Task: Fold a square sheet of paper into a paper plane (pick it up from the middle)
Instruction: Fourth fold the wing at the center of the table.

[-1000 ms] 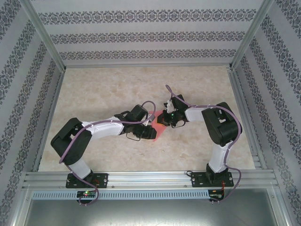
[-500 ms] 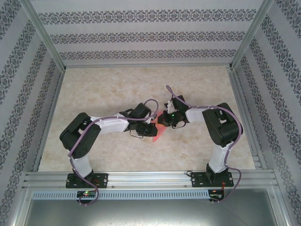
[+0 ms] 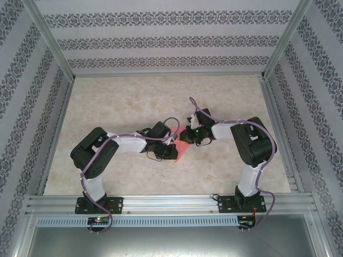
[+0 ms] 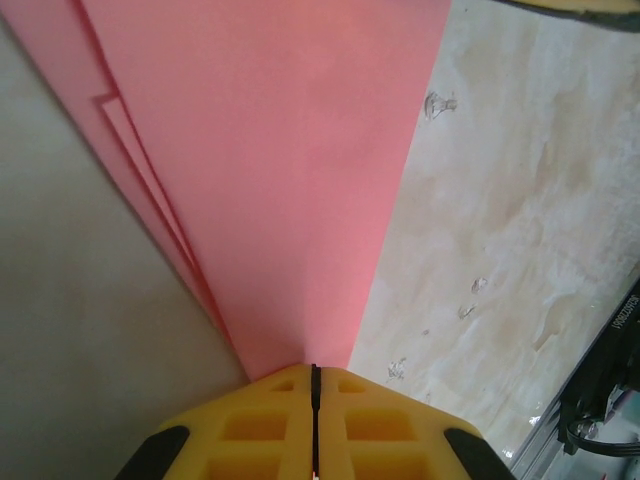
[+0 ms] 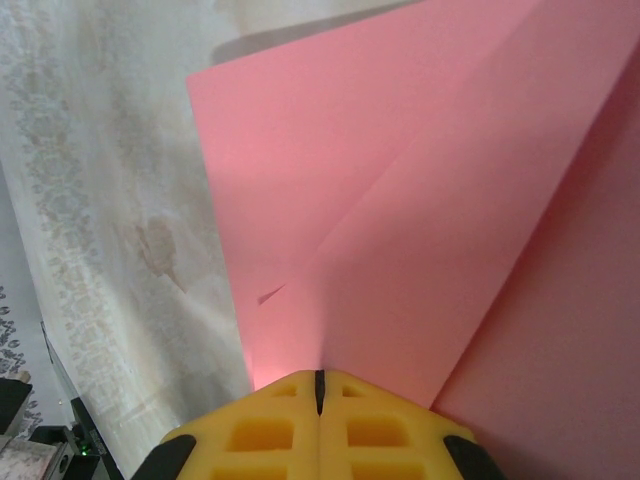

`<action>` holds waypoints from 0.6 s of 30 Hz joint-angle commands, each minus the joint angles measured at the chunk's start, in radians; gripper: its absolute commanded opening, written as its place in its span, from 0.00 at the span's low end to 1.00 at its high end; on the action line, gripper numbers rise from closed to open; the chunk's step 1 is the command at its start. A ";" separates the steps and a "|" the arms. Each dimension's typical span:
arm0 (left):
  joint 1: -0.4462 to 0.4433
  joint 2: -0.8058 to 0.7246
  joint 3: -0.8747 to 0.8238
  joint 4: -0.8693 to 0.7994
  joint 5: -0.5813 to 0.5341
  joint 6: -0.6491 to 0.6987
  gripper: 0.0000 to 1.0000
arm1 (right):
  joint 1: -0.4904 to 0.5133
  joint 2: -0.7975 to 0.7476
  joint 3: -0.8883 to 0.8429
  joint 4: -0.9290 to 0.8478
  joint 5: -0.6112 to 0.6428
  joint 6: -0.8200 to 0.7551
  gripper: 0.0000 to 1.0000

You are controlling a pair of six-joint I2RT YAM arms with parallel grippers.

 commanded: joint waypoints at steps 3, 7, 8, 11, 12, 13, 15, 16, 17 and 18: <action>-0.023 0.023 -0.032 0.054 0.029 -0.037 0.09 | -0.012 0.041 -0.039 -0.126 0.090 -0.004 0.00; -0.040 0.052 -0.023 0.059 0.027 -0.037 0.08 | -0.011 0.039 -0.039 -0.129 0.091 -0.002 0.00; -0.043 0.059 -0.025 0.056 0.021 -0.034 0.08 | -0.010 0.037 -0.040 -0.128 0.091 -0.002 0.00; -0.050 0.076 -0.029 0.031 -0.001 -0.018 0.07 | -0.011 0.027 -0.038 -0.132 0.091 -0.002 0.00; -0.054 0.076 -0.029 0.011 -0.011 -0.009 0.07 | -0.011 0.021 -0.037 -0.133 0.091 -0.001 0.00; -0.058 0.075 -0.027 -0.010 -0.021 0.003 0.07 | -0.011 0.015 -0.034 -0.138 0.091 -0.003 0.00; -0.065 0.067 -0.026 -0.051 -0.041 0.023 0.07 | -0.010 0.001 -0.028 -0.145 0.093 -0.005 0.00; -0.065 0.064 -0.026 -0.064 -0.042 0.028 0.07 | -0.010 -0.007 -0.026 -0.150 0.094 -0.006 0.00; -0.066 0.059 -0.030 -0.069 -0.043 0.034 0.07 | -0.012 -0.015 -0.022 -0.155 0.096 -0.010 0.00; -0.069 0.054 -0.034 -0.077 -0.046 0.037 0.07 | -0.012 -0.026 -0.018 -0.159 0.095 -0.010 0.01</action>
